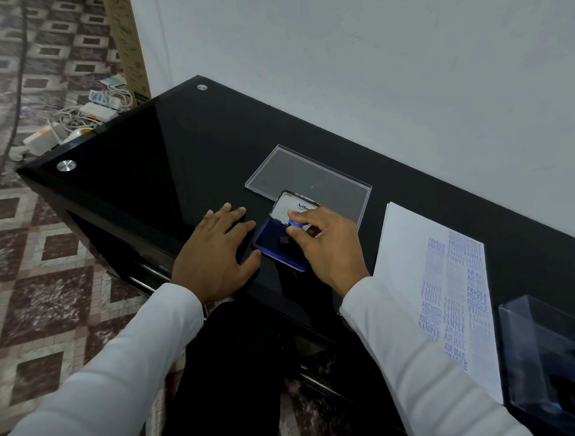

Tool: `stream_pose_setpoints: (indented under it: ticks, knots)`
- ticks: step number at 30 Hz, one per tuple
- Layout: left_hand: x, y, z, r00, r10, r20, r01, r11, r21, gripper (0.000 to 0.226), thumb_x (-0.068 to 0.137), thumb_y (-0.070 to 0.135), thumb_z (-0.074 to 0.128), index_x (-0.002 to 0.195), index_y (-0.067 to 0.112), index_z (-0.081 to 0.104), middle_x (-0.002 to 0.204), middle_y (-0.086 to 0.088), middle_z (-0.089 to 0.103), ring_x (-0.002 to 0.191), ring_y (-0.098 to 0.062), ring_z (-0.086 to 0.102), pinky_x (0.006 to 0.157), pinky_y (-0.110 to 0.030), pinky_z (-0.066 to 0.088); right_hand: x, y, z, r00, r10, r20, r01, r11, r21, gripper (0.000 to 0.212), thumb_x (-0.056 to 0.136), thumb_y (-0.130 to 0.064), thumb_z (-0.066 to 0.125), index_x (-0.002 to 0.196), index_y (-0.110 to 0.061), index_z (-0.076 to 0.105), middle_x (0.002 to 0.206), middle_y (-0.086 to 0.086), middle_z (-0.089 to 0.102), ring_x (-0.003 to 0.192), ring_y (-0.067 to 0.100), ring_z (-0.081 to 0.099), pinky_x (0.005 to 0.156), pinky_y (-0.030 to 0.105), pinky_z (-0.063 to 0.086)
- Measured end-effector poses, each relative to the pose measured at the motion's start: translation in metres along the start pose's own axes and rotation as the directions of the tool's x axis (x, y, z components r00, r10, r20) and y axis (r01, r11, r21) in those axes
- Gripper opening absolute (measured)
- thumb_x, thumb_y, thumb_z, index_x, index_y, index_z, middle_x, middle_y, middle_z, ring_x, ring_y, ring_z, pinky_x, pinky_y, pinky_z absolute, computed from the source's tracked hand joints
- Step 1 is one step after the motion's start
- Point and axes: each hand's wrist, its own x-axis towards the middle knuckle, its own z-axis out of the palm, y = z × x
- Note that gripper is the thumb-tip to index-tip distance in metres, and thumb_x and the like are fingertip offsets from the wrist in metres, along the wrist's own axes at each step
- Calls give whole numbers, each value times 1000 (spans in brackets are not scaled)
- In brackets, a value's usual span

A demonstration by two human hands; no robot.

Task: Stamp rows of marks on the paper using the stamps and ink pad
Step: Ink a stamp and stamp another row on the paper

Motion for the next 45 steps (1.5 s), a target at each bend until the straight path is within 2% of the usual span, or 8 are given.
stream_pose_setpoints:
  ticks: [4, 7, 16, 21, 31, 34, 38, 45]
  knots:
    - [-1, 0, 0, 1000, 2, -5, -2, 1000, -5, 68, 88, 62, 39, 143, 25, 53, 157, 0, 40, 151, -21, 23, 124, -38, 9, -2, 0, -1, 1000, 9, 5, -9, 1000, 18, 18, 85, -18, 77, 103, -15, 76, 103, -5, 70, 81, 3, 61, 75, 8, 46]
    - [0, 0, 1, 1000, 1, -1, -1, 1000, 8, 68, 89, 62, 39, 144, 26, 52, 157, 0, 39, 151, -20, 23, 124, -37, 8, -2, 0, -1, 1000, 18, 15, -18, 999, 27, 14, 83, -17, 77, 97, -15, 74, 101, -5, 69, 86, 7, 62, 77, 13, 49]
    - [1, -1, 1, 1000, -3, 11, 3, 1000, 4, 69, 89, 63, 37, 144, 26, 51, 158, -1, 39, 151, -21, 23, 125, -41, 12, 0, 1, 1, 1000, 7, 10, -7, 1000, -4, 30, 90, -23, 72, 119, -18, 72, 115, -4, 70, 88, 1, 58, 84, 14, 49]
    - [0, -1, 1, 1000, 5, -1, -5, 1000, -10, 70, 88, 63, 36, 143, 24, 53, 157, -2, 41, 151, -22, 25, 125, -43, 15, 0, 1, 0, 1000, 5, 14, -5, 1000, -10, 30, 90, -23, 72, 120, -19, 72, 114, -4, 70, 86, 2, 60, 85, 20, 52]
    - [0, -1, 2, 1000, 1, 6, -1, 1000, 4, 68, 88, 63, 39, 144, 25, 52, 158, -1, 39, 151, -21, 23, 124, -40, 12, -2, -2, -3, 998, 50, 26, -51, 998, 47, 11, 82, -17, 78, 91, -19, 73, 99, -6, 69, 88, 6, 62, 75, 11, 47]
    - [1, -1, 1, 1000, 2, 6, -2, 1000, 2, 68, 88, 62, 40, 144, 25, 52, 157, -1, 40, 151, -22, 24, 125, -40, 12, -2, -3, -3, 998, 50, 32, -51, 998, 28, 15, 86, -19, 76, 101, -17, 74, 104, -4, 70, 85, 6, 63, 74, 8, 47]
    - [1, 0, 1, 1000, -4, 15, 4, 1000, 12, 67, 89, 62, 41, 145, 26, 50, 158, -1, 38, 151, -21, 23, 124, -40, 11, -1, -3, -3, 999, 30, 39, -30, 1000, -6, 26, 90, -24, 71, 116, -17, 73, 114, -2, 70, 86, 6, 63, 81, 17, 52]
    - [0, 0, 2, 1000, -5, 3, 5, 1000, 16, 65, 90, 61, 42, 144, 26, 52, 158, -1, 40, 151, -21, 24, 123, -38, 9, 0, -2, -5, 998, 33, 49, -32, 999, -11, 31, 91, -25, 70, 122, -19, 71, 119, -2, 69, 91, 6, 61, 90, 28, 55]
